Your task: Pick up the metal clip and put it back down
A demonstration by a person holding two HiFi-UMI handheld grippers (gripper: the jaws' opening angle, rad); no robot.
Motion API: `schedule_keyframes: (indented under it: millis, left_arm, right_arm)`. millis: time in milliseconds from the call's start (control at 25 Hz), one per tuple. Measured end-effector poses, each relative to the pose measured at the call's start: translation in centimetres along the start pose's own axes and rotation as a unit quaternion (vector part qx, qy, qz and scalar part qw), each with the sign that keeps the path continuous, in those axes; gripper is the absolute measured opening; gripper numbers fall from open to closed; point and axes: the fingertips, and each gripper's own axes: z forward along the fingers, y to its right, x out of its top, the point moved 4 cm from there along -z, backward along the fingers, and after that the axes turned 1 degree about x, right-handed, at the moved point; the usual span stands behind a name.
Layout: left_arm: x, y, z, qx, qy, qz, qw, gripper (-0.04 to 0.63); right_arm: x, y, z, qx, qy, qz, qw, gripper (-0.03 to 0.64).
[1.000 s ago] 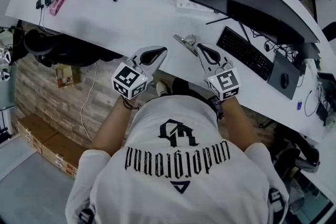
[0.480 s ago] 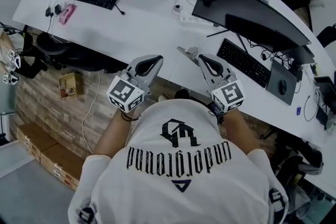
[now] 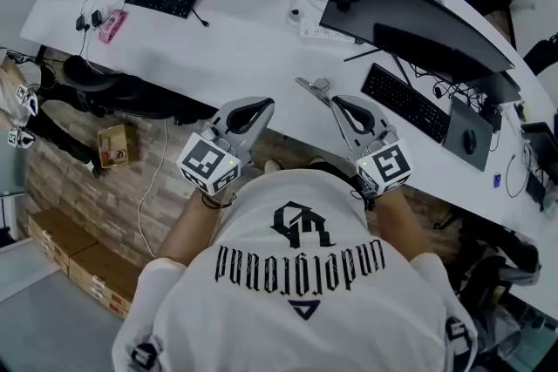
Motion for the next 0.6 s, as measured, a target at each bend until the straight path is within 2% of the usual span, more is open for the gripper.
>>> schedule_keyframes:
  millis: [320,600]
  left_arm:
    - [-0.1,1.7,0.6,0.018,-0.006,0.005,0.9998,0.015]
    - [-0.5,6.2,2.4,0.029,-0.005,0.001,0.9996,0.014]
  right_arm:
    - [0.6,1.5,-3.2,0.004,0.010,-0.010,1.000,0.014]
    - [-0.1,2.3,-7.8,0.018,0.016,-0.008,1.000,0.015]
